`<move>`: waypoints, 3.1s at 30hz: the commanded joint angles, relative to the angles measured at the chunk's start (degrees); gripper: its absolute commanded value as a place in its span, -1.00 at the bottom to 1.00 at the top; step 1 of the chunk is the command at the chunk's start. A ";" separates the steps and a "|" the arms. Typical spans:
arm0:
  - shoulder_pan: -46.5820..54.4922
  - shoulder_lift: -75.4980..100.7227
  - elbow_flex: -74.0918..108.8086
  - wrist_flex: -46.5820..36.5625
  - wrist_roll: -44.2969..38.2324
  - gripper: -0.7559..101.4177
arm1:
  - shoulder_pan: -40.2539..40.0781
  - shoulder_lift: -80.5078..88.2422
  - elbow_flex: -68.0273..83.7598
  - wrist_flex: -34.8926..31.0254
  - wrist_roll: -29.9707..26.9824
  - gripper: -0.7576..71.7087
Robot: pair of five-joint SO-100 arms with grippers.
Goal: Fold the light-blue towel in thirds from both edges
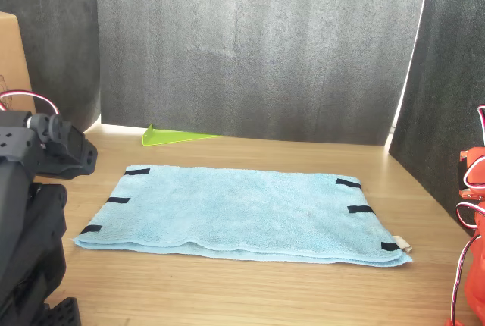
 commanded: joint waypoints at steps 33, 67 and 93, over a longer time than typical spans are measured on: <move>0.97 0.35 0.18 0.18 0.18 -0.99 | 0.62 -0.09 -0.35 1.23 1.32 -0.98; 5.10 -46.93 -25.75 -3.16 1.14 -0.74 | 19.25 -71.81 -48.96 10.37 -12.04 -0.71; 5.62 -46.23 -22.94 -3.16 2.02 -0.67 | 26.46 -90.26 -51.15 5.36 -8.44 -0.42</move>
